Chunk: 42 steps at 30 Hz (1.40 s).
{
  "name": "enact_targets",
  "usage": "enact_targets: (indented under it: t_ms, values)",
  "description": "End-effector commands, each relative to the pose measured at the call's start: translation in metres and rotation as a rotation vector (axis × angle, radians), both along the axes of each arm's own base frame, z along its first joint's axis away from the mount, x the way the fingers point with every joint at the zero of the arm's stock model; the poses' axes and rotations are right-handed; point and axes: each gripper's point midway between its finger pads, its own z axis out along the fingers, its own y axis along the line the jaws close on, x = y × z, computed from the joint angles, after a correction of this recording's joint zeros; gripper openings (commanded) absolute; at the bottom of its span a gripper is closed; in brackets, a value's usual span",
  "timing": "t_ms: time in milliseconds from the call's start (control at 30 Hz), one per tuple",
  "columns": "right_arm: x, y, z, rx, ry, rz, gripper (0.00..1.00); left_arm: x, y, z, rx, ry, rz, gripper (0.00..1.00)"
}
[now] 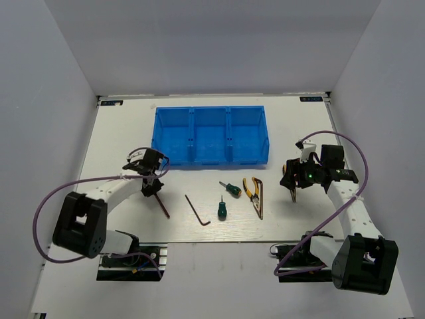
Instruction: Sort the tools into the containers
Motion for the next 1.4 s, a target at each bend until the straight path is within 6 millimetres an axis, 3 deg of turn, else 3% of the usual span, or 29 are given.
enact_targets:
  t_ms: [0, 33, 200, 300, 367, 400, 467, 500, 533, 567, 600, 667, 700, 733, 767, 800, 833, 933, 967, 1000, 1033, 1133, 1167, 1267, 1333, 1367]
  values:
    - [0.003, 0.002, 0.004, 0.008, -0.024, 0.016, 0.70, 0.006, -0.013, 0.039, -0.045, -0.094, -0.066, 0.00]
    - [0.004, 0.002, 0.005, 0.008, -0.033, 0.021, 0.70, 0.013, -0.018, 0.060, -0.062, -0.147, -0.115, 0.00]
    - [0.005, 0.004, 0.004, 0.018, -0.034, 0.030, 0.70, 0.029, -0.036, 0.105, -0.075, -0.209, -0.250, 0.00]
    - [0.005, 0.005, 0.006, 0.021, -0.040, 0.041, 0.66, 0.050, -0.051, 0.134, -0.090, -0.303, -0.329, 0.00]
    - [0.004, 0.008, 0.006, 0.027, -0.043, 0.065, 0.61, 0.079, -0.060, 0.149, -0.069, -0.356, -0.376, 0.00]
    - [0.003, 0.011, 0.008, 0.034, -0.054, 0.092, 0.48, 0.097, -0.067, 0.168, -0.068, -0.404, -0.389, 0.00]
    - [0.000, 0.016, 0.011, 0.044, -0.067, 0.144, 0.32, 0.128, -0.076, 0.166, -0.034, -0.412, -0.418, 0.00]
    - [-0.001, 0.017, 0.010, 0.044, -0.065, 0.157, 0.20, 0.149, -0.081, 0.188, -0.025, -0.467, -0.413, 0.00]
    - [0.001, 0.019, 0.012, 0.047, -0.065, 0.173, 0.16, 0.162, -0.084, 0.192, -0.017, -0.483, -0.403, 0.00]
    - [-0.001, 0.018, 0.010, 0.030, -0.064, 0.195, 0.12, 0.178, -0.081, 0.177, 0.015, -0.444, -0.401, 0.00]
    - [-0.002, 0.018, 0.010, 0.024, -0.063, 0.205, 0.08, 0.196, -0.086, 0.197, 0.021, -0.493, -0.400, 0.00]
    - [-0.001, 0.017, 0.010, 0.008, -0.066, 0.214, 0.08, 0.217, -0.083, 0.196, 0.064, -0.479, -0.395, 0.00]
    - [-0.001, 0.017, 0.009, 0.001, -0.066, 0.220, 0.09, 0.236, -0.084, 0.193, 0.105, -0.467, -0.398, 0.00]
    - [0.000, 0.017, 0.009, -0.005, -0.071, 0.227, 0.20, 0.243, -0.084, 0.188, 0.125, -0.449, -0.403, 0.00]
    - [0.000, 0.018, 0.009, -0.012, -0.075, 0.236, 0.29, 0.245, -0.083, 0.180, 0.145, -0.414, -0.411, 0.00]
    - [0.003, 0.019, 0.008, -0.015, -0.072, 0.236, 0.34, 0.254, -0.082, 0.185, 0.175, -0.418, -0.411, 0.00]
    - [0.003, 0.019, 0.006, -0.018, -0.061, 0.235, 0.43, 0.260, -0.082, 0.169, 0.187, -0.390, -0.410, 0.00]
    - [0.007, 0.022, 0.002, -0.029, -0.032, 0.242, 0.47, 0.264, -0.078, 0.158, 0.220, -0.359, -0.405, 0.00]
    - [0.005, 0.035, 0.001, -0.038, -0.036, 0.292, 0.47, 0.265, -0.079, 0.153, 0.221, -0.350, -0.407, 0.00]
    - [0.009, 0.033, -0.003, -0.064, -0.034, 0.272, 0.47, 0.267, -0.075, 0.154, 0.222, -0.358, -0.397, 0.04]
    - [0.015, 0.033, -0.007, -0.092, -0.036, 0.248, 0.47, 0.268, -0.075, 0.149, 0.223, -0.348, -0.398, 0.19]
    - [0.026, 0.038, -0.017, -0.137, -0.024, 0.223, 0.50, 0.269, -0.075, 0.143, 0.219, -0.339, -0.393, 0.36]
    - [0.026, 0.037, -0.023, -0.144, 0.007, 0.204, 0.50, 0.268, -0.078, 0.143, 0.205, -0.341, -0.392, 0.49]
    - [0.029, 0.047, -0.030, -0.147, 0.038, 0.183, 0.50, 0.267, -0.079, 0.144, 0.194, -0.349, -0.398, 0.58]
    - [0.030, 0.056, -0.035, -0.148, 0.048, 0.160, 0.52, 0.267, -0.081, 0.157, 0.180, -0.381, -0.400, 0.60]
    - [0.035, 0.054, -0.038, -0.174, 0.044, 0.118, 0.52, 0.265, -0.080, 0.173, 0.176, -0.411, -0.395, 0.63]
